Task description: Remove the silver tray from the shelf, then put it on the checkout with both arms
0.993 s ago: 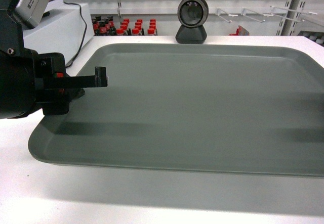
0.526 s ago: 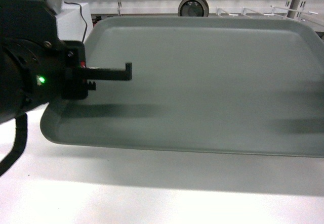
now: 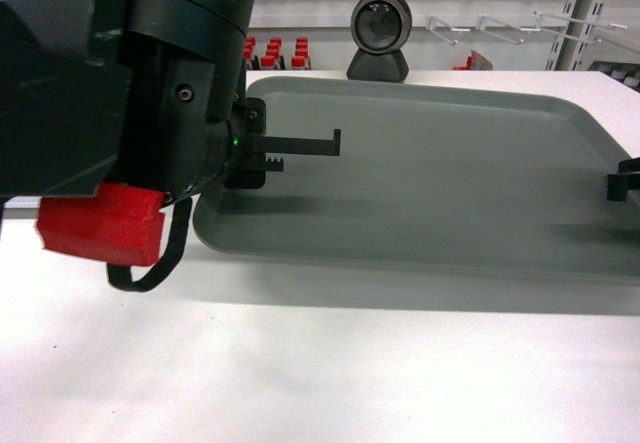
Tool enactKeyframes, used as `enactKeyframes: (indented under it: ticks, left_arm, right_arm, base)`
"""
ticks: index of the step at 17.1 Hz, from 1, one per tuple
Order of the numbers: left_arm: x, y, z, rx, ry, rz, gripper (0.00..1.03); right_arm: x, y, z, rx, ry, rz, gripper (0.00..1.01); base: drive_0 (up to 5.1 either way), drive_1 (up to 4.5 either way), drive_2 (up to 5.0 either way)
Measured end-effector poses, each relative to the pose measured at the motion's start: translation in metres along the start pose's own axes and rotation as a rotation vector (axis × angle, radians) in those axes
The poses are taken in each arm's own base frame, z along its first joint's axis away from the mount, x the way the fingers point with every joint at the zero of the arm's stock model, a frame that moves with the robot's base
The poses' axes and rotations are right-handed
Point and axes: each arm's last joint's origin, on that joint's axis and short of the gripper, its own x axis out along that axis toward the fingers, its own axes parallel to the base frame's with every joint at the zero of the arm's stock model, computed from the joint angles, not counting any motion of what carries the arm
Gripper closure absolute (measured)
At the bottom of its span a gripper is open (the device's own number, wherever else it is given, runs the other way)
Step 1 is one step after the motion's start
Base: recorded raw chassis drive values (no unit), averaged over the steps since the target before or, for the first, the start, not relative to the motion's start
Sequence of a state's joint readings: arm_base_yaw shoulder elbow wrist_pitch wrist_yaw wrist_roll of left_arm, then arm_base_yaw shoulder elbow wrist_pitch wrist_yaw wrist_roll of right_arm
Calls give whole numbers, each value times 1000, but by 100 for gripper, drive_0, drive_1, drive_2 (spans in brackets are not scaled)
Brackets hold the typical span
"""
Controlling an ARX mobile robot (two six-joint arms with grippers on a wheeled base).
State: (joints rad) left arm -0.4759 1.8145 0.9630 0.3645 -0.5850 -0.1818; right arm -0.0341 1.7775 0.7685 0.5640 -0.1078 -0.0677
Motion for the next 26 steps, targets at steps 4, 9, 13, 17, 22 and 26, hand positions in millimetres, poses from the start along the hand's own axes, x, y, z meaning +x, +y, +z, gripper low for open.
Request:
enactKeyframes:
  ticks: [4,9,13,17,22,26]
  left_arm:
    - [31,-6,2,-13,64,14,100]
    - [46,-10,-8,-19,120,25,100]
    - [52,-13,-11,13,76,17,91]
    - [54,-3,-3,5,28,117,52]
    - [14,4,36,-66,-92,65,4]
    - [-26,54,67,-184,-199,119,5]
  right_arm:
    - [35,-4,11,-40,19,-7,99]
    - [47,1,12,-84,55,-34,99]
    - [46,1,4,-75,116,-71,99]
    - [45,-6,7,-106,98,-143,65]
    - [19,-7,43,-87,-95,-82,6]
    - [-29,8,73,-53,-268,30,3]
  base:
    - [0,0,0]
    - [0,0,0]
    - [0,0,0]
    - [0,0,0]
    - [0,0,0]
    - [0,0,0]
